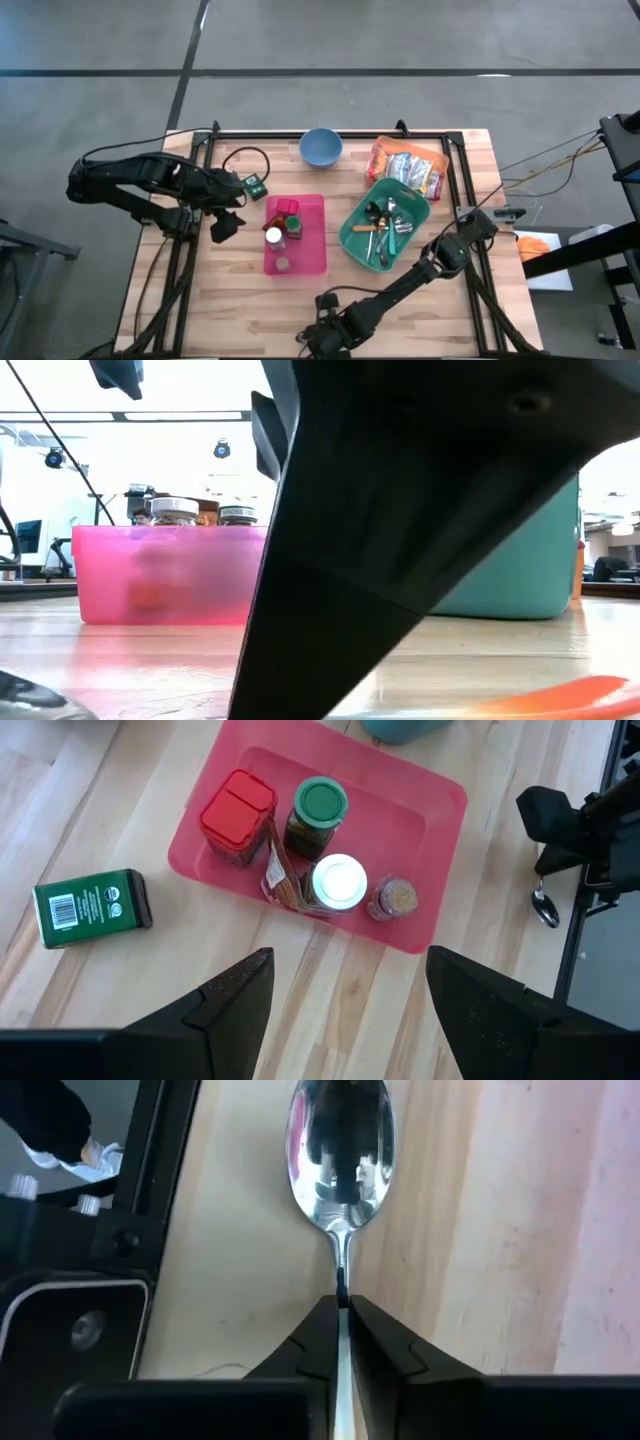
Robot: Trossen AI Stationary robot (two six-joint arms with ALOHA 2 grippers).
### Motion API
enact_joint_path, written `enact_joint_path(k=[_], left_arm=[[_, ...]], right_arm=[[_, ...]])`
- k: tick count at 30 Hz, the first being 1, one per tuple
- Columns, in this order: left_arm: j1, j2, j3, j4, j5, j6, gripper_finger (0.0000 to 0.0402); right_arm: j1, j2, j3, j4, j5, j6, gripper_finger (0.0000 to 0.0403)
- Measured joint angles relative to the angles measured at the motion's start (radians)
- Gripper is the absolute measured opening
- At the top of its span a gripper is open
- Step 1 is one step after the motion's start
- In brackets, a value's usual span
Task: Pick & Place Food Item
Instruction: Put the white and orange spoon into the green bin
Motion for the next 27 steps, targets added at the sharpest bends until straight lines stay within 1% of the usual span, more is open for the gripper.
enact_joint_path(k=[1,5,12,17,22,27], left_arm=[[0.000,0.000,0.000,0.000,0.000,0.000,0.0262],[0.000,0.000,0.000,0.000,0.000,0.000,0.0262],[0.000,0.000,0.000,0.000,0.000,0.000,0.0262],[0.000,0.000,0.000,0.000,0.000,0.003,0.0262],[0.000,0.000,0.000,0.000,0.000,0.003,0.0262],[0.000,0.000,0.000,0.000,0.000,0.003,0.0262]], right_arm=[[-0.001,0.000,0.000,0.000,-0.001,0.005,0.0020],[-0.002,0.000,0.000,0.001,-0.001,0.073,0.0012],[-0.002,0.000,0.000,0.002,-0.001,0.203,0.0009],[-0.002,0.000,0.000,0.000,0.003,0.336,0.0009],[-0.001,0.000,0.000,-0.010,0.052,0.516,0.0008],[-0.002,0.000,0.000,-0.012,0.055,0.667,0.0008]])
